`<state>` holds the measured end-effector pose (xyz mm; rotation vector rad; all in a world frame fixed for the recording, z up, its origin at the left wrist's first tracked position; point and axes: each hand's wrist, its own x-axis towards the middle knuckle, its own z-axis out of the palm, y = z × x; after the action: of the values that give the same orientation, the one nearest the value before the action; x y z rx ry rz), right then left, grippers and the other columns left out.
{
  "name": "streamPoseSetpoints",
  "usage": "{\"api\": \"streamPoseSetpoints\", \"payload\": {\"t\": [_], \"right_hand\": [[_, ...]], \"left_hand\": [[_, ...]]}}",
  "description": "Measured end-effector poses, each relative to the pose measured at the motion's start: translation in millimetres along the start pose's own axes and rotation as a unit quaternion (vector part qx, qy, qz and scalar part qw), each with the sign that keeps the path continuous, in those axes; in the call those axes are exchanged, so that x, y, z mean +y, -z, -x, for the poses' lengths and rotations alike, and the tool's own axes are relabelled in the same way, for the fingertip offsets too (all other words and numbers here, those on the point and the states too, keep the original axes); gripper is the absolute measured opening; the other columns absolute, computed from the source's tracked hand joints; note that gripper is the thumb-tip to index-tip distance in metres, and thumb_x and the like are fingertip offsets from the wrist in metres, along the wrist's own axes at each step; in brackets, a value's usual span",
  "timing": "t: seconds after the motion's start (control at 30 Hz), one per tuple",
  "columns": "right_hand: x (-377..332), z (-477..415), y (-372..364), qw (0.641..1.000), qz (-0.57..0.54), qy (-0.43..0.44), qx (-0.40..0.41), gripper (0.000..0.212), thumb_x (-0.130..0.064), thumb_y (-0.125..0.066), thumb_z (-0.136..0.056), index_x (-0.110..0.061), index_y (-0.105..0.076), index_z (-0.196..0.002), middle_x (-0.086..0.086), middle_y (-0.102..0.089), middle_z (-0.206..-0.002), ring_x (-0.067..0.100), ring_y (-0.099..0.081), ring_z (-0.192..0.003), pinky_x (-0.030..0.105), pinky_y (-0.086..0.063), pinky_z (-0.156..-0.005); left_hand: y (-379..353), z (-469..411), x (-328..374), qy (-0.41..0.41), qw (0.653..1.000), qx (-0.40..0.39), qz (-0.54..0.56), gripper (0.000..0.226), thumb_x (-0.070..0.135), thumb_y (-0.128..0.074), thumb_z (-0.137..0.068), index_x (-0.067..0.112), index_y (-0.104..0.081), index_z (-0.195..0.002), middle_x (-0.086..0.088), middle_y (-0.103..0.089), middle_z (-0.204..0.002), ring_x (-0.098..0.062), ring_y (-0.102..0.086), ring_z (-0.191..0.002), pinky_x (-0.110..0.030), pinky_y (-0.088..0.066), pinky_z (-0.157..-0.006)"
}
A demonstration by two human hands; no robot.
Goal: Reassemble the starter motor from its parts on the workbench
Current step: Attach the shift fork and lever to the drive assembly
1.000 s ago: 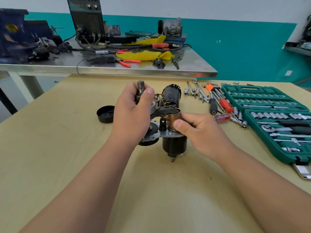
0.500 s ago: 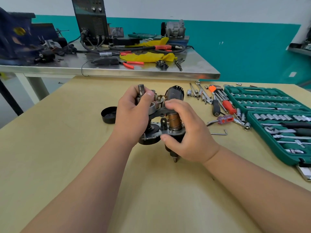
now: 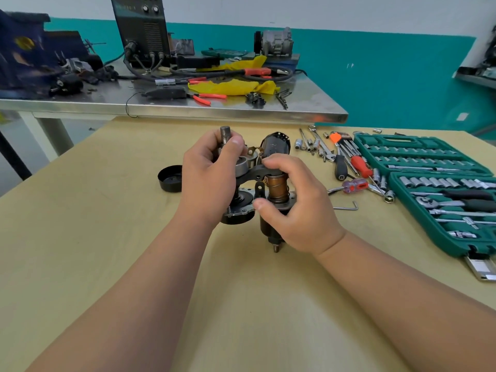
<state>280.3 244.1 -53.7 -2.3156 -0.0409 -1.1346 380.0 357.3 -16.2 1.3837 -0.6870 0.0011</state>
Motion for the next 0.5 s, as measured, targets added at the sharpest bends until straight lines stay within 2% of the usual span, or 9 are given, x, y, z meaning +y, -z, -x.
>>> {"api": "streamPoseSetpoints", "payload": {"t": [0.1, 0.17, 0.23, 0.3, 0.33, 0.4, 0.5], "right_hand": [[-0.9, -0.2, -0.7, 1.0, -0.001, -0.006, 0.006, 0.05, -0.03, -0.064, -0.081, -0.007, -0.054, -0.125, -0.006, -0.053, -0.119, 0.002, -0.05, -0.108, 0.007, -0.035, -0.096], [-3.1, 0.6, 0.7, 0.999, -0.01, -0.026, -0.017, 0.051, -0.028, -0.066, -0.082, -0.012, -0.052, -0.128, -0.008, -0.053, -0.12, 0.001, -0.051, -0.108, 0.007, -0.036, -0.095], [-6.7, 0.1, 2.2, 0.993, -0.05, -0.088, -0.064, 0.055, -0.033, -0.062, -0.084, -0.029, -0.043, -0.135, -0.017, -0.051, -0.126, -0.004, -0.05, -0.112, 0.007, -0.038, -0.093], [-8.9, -4.3, 6.4, 0.976, -0.094, -0.174, -0.095, 0.056, -0.042, -0.054, -0.085, -0.045, -0.033, -0.137, -0.028, -0.049, -0.125, -0.01, -0.049, -0.114, 0.004, -0.04, -0.087], [-8.4, -7.4, 9.2, 0.971, -0.088, -0.198, -0.103, 0.052, -0.045, -0.051, -0.086, -0.046, -0.036, -0.135, -0.03, -0.051, -0.12, -0.01, -0.051, -0.111, 0.003, -0.042, -0.081], [-6.0, -12.1, 16.0, 0.973, -0.036, -0.194, -0.117, 0.041, -0.046, -0.049, -0.09, -0.04, -0.047, -0.13, -0.023, -0.06, -0.108, -0.006, -0.057, -0.099, 0.008, -0.045, -0.07], [-7.0, -11.7, 22.4, 0.979, -0.003, -0.167, -0.116, 0.03, -0.035, -0.051, -0.097, -0.031, -0.052, -0.127, -0.017, -0.062, -0.099, -0.003, -0.058, -0.091, 0.01, -0.044, -0.069]], "left_hand": [[-0.6, -0.5, -1.5, 0.007, 1.0, 0.007, 0.002, 0.02, 0.029, -0.054, -0.089, 0.022, -0.066, -0.074, 0.005, -0.066, -0.076, -0.016, -0.062, -0.075, -0.042, -0.057, -0.072], [-0.6, -0.8, -2.3, 0.014, 1.0, 0.009, -0.001, 0.021, 0.029, -0.055, -0.091, 0.023, -0.066, -0.074, 0.007, -0.066, -0.075, -0.013, -0.062, -0.075, -0.04, -0.056, -0.071], [1.0, -1.3, -2.0, 0.022, 1.0, 0.012, -0.003, 0.023, 0.028, -0.054, -0.093, 0.024, -0.066, -0.074, 0.005, -0.068, -0.077, -0.016, -0.065, -0.076, -0.042, -0.056, -0.074], [2.9, -1.9, -1.1, 0.024, 1.0, 0.008, -0.011, 0.023, 0.028, -0.054, -0.093, 0.025, -0.067, -0.074, -0.002, -0.07, -0.081, -0.026, -0.067, -0.081, -0.047, -0.057, -0.076], [3.7, -2.1, -0.3, 0.024, 1.0, 0.001, -0.014, 0.022, 0.03, -0.055, -0.093, 0.024, -0.068, -0.076, -0.005, -0.071, -0.084, -0.03, -0.067, -0.084, -0.05, -0.057, -0.077], [4.5, -2.1, 1.5, 0.012, 1.0, -0.013, -0.017, 0.021, 0.032, -0.055, -0.092, 0.022, -0.068, -0.079, -0.006, -0.071, -0.088, -0.033, -0.066, -0.088, -0.052, -0.057, -0.078], [5.7, -1.1, 3.2, -0.032, 0.998, -0.034, -0.042, 0.019, 0.03, -0.054, -0.092, 0.024, -0.067, -0.08, -0.008, -0.068, -0.085, -0.027, -0.065, -0.082, -0.043, -0.056, -0.074]]}}
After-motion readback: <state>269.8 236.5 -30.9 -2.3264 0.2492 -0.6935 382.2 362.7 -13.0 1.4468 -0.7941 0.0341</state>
